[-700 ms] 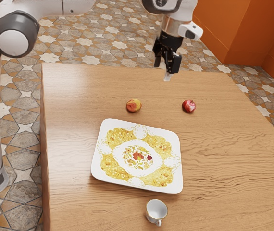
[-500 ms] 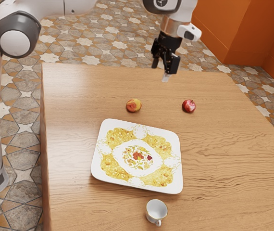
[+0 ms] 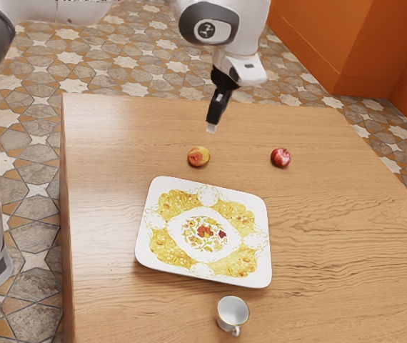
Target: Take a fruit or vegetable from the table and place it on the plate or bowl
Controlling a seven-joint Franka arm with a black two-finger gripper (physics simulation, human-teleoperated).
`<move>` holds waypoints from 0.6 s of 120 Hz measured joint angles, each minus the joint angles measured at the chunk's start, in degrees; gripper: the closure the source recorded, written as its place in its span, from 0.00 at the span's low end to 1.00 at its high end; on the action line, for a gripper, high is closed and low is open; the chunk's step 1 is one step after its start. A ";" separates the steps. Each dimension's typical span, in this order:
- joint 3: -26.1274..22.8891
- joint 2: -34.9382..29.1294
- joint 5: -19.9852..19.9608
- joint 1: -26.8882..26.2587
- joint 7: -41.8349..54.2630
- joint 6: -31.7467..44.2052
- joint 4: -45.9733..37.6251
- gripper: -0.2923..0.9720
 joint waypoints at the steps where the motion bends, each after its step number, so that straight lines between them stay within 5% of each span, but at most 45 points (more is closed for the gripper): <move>1: 0.03 -0.35 -0.06 0.01 0.62 0.57 -0.69 0.24; 31: 4.26 -6.50 -1.45 1.37 17.31 14.50 -14.12 0.24; 48: 9.49 -6.99 -2.71 1.56 24.90 18.07 -15.92 0.24; 72: 10.61 -5.75 -3.41 1.50 33.13 22.91 -18.13 0.25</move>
